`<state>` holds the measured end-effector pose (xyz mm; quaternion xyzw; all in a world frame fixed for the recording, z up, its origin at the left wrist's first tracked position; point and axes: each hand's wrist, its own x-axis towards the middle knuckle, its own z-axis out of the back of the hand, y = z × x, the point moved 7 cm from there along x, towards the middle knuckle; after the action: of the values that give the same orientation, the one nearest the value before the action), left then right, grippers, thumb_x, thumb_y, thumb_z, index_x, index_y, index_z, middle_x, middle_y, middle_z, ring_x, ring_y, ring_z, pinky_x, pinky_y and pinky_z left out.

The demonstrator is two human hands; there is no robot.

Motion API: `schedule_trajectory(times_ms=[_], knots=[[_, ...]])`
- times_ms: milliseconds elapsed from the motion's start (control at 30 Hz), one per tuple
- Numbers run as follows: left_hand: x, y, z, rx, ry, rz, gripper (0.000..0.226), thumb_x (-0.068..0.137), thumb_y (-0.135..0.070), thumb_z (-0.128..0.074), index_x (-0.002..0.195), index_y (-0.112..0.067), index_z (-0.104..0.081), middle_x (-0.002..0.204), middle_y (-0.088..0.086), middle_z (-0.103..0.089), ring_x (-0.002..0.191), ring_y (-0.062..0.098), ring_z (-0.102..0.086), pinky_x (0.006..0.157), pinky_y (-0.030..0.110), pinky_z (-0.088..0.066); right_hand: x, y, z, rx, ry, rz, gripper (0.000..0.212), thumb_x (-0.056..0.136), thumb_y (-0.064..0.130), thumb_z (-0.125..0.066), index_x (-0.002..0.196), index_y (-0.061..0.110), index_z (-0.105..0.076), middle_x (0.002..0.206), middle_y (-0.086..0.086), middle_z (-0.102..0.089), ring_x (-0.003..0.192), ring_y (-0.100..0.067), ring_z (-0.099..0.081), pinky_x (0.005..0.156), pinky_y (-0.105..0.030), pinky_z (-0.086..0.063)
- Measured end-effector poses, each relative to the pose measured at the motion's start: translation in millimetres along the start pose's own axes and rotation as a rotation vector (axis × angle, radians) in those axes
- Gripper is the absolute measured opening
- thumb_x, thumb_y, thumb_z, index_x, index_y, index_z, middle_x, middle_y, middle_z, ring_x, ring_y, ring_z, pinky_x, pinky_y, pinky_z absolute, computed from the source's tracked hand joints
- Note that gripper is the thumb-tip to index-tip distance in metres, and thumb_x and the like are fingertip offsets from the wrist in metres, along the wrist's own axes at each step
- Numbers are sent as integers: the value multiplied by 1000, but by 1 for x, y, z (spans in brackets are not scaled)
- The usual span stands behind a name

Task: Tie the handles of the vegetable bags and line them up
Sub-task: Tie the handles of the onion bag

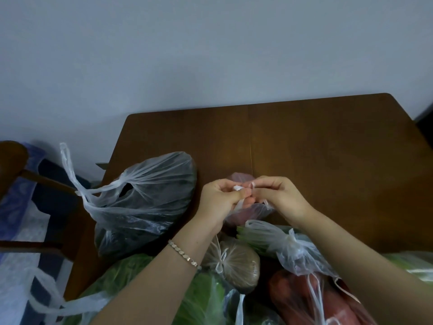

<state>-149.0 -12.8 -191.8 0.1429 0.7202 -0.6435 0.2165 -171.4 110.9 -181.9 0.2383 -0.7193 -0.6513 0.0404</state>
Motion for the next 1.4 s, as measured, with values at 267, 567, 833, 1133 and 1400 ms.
schedule_trajectory(times_ms=[267, 567, 833, 1133, 1400], knots=[[3, -12, -9, 367, 6, -272, 14, 79, -7, -68, 68, -14, -63, 57, -9, -62, 53, -3, -60, 57, 12, -47, 5, -8, 26, -73, -375, -18, 20, 86, 6, -58, 70, 14, -67, 52, 3, -62, 47, -5, -55, 48, -14, -47], [0, -16, 8, 480, -214, -506, 6, 82, -8, -65, 83, -9, -71, 71, -6, -65, 68, 7, -62, 68, 15, -48, 12, -7, -1, -642, -170, 52, 16, 83, 9, -60, 95, 8, -70, 81, 3, -65, 68, -1, -56, 62, -7, -40], [7, -3, 8, 223, -132, -223, 25, 83, -5, -62, 66, -22, -68, 53, -7, -61, 51, 0, -56, 61, 14, -49, -10, 1, 1, -357, -135, 251, 43, 75, -12, -63, 81, 30, -69, 70, 23, -70, 79, 4, -66, 75, -13, -50], [7, 4, 12, 191, -213, -105, 17, 82, -4, -62, 68, -12, -67, 57, 2, -59, 58, 12, -56, 66, 24, -48, -18, 12, -3, -777, -269, 522, 14, 81, 11, -62, 89, 5, -73, 84, -5, -73, 89, -7, -60, 79, -15, -45], [9, 9, 14, 216, -294, -71, 20, 84, -8, -59, 66, -17, -60, 57, -1, -58, 50, 3, -55, 51, 10, -42, -23, 22, -4, -588, -356, 550, 19, 80, 33, -56, 78, 18, -68, 78, 10, -60, 82, -3, -56, 77, -8, -43]])
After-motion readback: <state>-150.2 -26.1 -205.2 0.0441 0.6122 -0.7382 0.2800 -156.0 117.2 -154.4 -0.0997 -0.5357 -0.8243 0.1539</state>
